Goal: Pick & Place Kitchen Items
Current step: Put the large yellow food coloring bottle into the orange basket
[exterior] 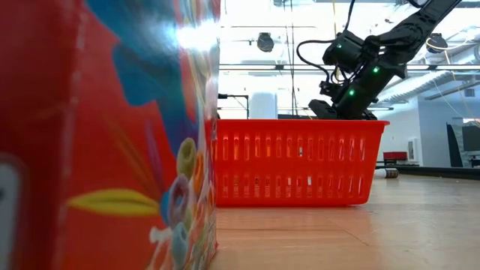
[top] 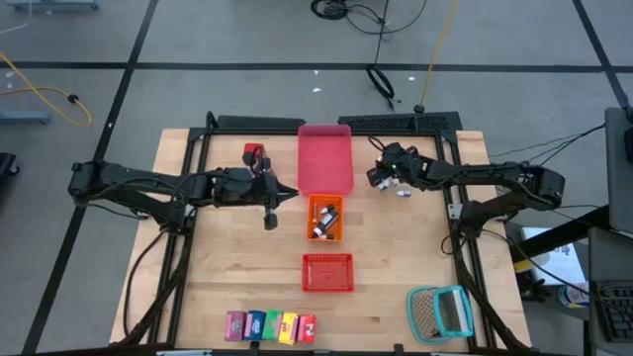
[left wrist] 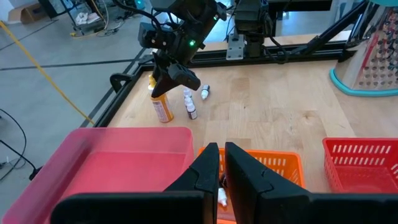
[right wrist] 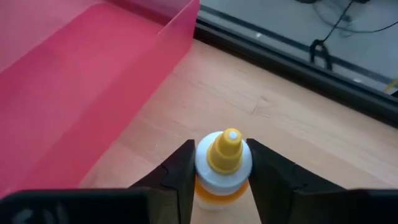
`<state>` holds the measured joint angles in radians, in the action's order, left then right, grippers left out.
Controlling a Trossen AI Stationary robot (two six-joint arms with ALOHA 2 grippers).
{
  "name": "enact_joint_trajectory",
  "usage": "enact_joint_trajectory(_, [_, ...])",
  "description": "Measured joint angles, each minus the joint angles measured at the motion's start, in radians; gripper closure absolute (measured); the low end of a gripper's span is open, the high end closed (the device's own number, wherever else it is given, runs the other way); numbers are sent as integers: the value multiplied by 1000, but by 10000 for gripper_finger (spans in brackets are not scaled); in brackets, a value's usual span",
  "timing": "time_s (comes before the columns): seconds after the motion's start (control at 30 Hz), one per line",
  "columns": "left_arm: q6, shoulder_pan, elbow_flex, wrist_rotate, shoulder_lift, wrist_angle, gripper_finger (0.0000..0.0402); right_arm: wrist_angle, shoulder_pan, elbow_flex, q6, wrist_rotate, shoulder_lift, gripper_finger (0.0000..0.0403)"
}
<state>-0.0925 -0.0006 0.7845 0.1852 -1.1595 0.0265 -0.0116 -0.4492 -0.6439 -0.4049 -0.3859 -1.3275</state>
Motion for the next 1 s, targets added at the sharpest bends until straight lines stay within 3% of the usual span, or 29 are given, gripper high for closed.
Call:
enact_joint_trajectory(0.53, [0,0,0,0,0,0,371,64,181,2,9,153,195,291])
enact_joint_trajectory(0.73, [0,0,0,0,0,4,371,207,276,2,10,260,188,291])
enact_joint_trajectory(1.0, [0,0,0,0,0,5,371,296,363,1,22,259,156,291])
